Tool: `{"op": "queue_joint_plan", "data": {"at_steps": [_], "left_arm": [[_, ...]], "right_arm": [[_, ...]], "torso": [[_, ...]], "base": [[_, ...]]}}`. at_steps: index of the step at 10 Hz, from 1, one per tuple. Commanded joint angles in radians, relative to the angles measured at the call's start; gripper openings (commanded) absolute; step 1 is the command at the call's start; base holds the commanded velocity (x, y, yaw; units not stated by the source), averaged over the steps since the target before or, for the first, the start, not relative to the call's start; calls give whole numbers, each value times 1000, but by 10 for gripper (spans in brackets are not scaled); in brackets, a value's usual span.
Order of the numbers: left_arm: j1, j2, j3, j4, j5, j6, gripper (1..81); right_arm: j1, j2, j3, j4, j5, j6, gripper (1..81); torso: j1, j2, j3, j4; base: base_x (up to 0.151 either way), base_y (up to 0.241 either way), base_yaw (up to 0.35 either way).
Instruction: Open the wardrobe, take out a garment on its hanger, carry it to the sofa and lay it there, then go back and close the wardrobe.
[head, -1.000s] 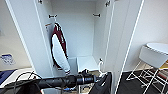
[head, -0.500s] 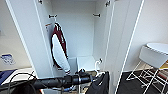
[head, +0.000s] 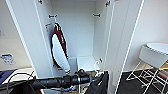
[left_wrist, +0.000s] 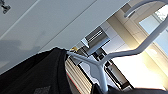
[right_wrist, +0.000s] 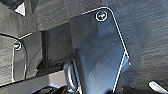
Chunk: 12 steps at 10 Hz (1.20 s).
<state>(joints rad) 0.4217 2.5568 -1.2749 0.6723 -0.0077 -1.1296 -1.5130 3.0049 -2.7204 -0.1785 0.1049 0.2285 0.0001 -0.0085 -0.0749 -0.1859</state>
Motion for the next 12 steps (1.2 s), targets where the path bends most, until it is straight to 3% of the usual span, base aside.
{"op": "queue_joint_plan", "data": {"at_steps": [1, 3, 4, 5, 6, 8, 9, 10, 11, 12], "left_arm": [[-157, 2, 46, 9, -49, -1, 10], [-157, 1, 48, 10, -49, 1, 10], [-157, 1, 48, 10, -49, 1, 10], [-157, 1, 48, 10, -49, 1, 10], [-157, 2, 48, 12, -49, -1, 10], [-157, 1, 48, 13, -49, 1, 10], [-157, 1, 48, 15, -49, 1, 10], [-157, -1, 48, 15, -49, 1, 10], [-159, -1, 48, 15, -49, 1, 10], [-159, -3, 48, 15, -49, 0, 10]], "right_arm": [[39, -4, -2, 8, -48, -1, 811], [39, -4, 1, 5, -48, -1, 811], [41, -1, 1, 4, -48, -3, 811], [39, 1, 2, 4, -48, -5, 811], [39, 1, 1, 7, -47, -3, 811], [41, 2, 1, 5, -47, -5, 811], [41, 2, 1, 5, -47, -5, 811], [41, 2, -1, 7, -47, -5, 811], [41, 2, -4, 7, -47, -5, 811], [41, 2, -4, 8, -47, -3, 811]], "torso": [[0, 0, 0, 0], [0, 0, -25, 0], [0, 0, -94, 0], [0, 0, -9, 0], [0, 0, -23, 0], [0, 0, -31, 97], [0, 0, -31, 105], [0, 0, -31, 126], [0, 0, -31, 159], [0, 0, -31, 97]], "base": [[0, 0, 0], [0, 0, 0], [0, 0, 0], [0, 0, 0], [0, 0, 0], [0, 0, 0], [0, 0, 0], [0, 0, 0], [0, 0, 0], [0, 0, 0]]}}
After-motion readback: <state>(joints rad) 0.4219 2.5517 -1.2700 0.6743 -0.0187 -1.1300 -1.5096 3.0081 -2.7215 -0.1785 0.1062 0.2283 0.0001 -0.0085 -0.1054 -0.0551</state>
